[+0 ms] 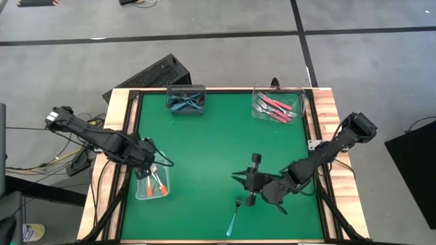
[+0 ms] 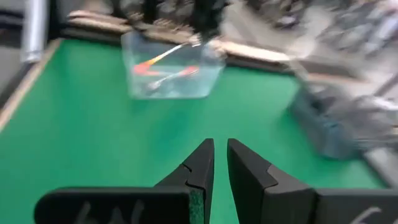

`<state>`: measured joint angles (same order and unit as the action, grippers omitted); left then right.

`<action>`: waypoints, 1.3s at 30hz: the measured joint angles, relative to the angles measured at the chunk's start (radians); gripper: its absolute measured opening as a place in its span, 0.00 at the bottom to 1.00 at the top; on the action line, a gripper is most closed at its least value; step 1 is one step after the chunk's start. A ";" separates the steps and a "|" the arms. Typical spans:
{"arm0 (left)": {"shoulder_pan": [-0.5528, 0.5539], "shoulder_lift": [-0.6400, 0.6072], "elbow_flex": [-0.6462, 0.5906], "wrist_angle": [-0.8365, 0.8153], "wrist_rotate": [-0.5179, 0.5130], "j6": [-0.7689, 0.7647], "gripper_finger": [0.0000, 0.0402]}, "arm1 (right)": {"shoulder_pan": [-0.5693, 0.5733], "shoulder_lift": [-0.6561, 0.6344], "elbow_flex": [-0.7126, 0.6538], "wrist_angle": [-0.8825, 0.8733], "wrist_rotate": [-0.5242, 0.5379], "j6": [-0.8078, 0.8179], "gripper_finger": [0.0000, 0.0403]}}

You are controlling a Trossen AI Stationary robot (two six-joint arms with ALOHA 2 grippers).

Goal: Sort silverware by color (type)
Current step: Put the orange fork into the white bin, then put the blue fork into the black bin

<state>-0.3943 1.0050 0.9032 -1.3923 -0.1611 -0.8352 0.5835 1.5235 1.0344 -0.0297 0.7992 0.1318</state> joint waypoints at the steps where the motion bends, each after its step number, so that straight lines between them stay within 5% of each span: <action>1: 0.000 0.000 -0.023 0.028 -0.001 0.000 0.05 | -0.008 0.002 0.000 -0.026 -0.049 0.018 0.18; 8: 0.025 0.003 -0.082 0.087 -0.050 0.025 0.24 | -0.070 0.021 -0.001 -0.192 -0.367 0.122 0.19; 11: 0.044 0.003 -0.016 0.040 -0.073 -0.113 0.29 | -0.091 0.048 -0.001 -0.230 -0.410 0.155 0.23; 15: -0.032 -0.008 0.036 0.051 -0.415 -0.272 0.28 | -0.095 0.129 -0.032 -0.226 -0.415 0.077 0.36; 17: -0.071 -0.012 0.026 0.042 -0.503 -0.269 0.26 | -0.085 0.156 -0.029 -0.233 -0.432 0.004 0.43; 24: -0.085 -0.010 -0.011 0.097 -0.368 -0.344 0.21 | -0.032 0.218 -0.008 -0.245 -0.616 -0.197 0.55; 28: -0.124 0.016 -0.027 0.220 -0.459 -0.305 0.19 | -0.025 0.243 -0.007 -0.184 -0.689 -0.359 0.54; 33: -0.121 0.086 -0.057 0.328 -0.477 -0.272 0.14 | -0.048 0.278 -0.002 -0.092 -0.743 -0.344 0.49; 39: -0.123 0.163 -0.062 0.518 -0.512 -0.133 0.11 | -0.112 0.318 -0.005 -0.033 -0.959 -0.339 0.42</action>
<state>-0.5171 1.1682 0.8413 -0.8739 -0.6727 -0.9682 0.4712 1.8418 1.0294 -0.0625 -0.1598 -0.2071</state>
